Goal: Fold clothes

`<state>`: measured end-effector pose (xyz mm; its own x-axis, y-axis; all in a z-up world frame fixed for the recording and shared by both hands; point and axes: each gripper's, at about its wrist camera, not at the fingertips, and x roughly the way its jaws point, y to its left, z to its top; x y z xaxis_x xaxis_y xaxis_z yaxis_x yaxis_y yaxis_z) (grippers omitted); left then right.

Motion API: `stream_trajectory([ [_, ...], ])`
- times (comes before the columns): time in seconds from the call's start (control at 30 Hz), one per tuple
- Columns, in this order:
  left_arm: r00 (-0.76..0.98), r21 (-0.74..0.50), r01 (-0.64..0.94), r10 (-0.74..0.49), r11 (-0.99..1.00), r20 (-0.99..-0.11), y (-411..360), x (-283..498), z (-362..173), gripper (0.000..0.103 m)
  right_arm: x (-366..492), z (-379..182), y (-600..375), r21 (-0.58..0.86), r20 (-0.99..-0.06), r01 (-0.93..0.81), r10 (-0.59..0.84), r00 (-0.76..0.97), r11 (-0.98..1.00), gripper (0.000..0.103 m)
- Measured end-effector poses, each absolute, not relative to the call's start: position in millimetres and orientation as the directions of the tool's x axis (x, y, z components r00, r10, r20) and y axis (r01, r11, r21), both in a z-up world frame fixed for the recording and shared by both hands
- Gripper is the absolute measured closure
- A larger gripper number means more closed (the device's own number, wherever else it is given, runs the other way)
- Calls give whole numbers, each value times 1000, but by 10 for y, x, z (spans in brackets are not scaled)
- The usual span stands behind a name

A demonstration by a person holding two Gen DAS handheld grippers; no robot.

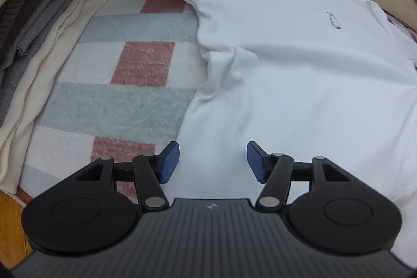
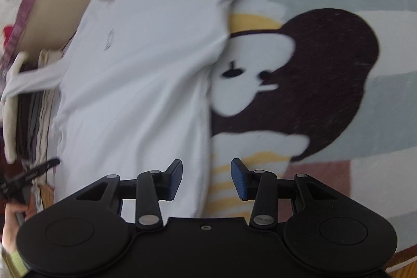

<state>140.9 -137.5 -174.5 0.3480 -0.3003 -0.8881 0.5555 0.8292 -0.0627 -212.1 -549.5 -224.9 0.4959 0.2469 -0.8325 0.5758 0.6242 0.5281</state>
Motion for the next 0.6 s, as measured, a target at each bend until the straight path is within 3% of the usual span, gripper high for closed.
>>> stream_trajectory([
  [0.13,351,-58,547,-291,835,-890,-1364,1378,-1764,46,-1989,-2283,-5385,515,-835,541,246,492,665,55],
  [0.17,344,-62,537,-286,842,-894,-1365,1387,-1771,46,-1937,-2284,-5358,535,-819,499,271,507,682,67],
  [0.2,329,-84,512,-286,855,-900,-1354,1408,-1775,46,-1885,-2273,-5302,562,-795,425,320,516,710,96],
  [0.3,283,-177,439,-322,881,-904,-1276,1445,-1724,46,-1959,-1976,-5142,513,-778,300,288,559,804,98],
  [0.47,362,-57,507,-272,860,-891,-1189,1305,-1621,40,-2344,-1623,-5068,402,-809,313,173,562,861,98],
  [0.6,346,-104,463,-287,881,-893,-1069,1331,-1754,36,-2404,-1699,-5147,400,-834,359,172,524,843,98],
])
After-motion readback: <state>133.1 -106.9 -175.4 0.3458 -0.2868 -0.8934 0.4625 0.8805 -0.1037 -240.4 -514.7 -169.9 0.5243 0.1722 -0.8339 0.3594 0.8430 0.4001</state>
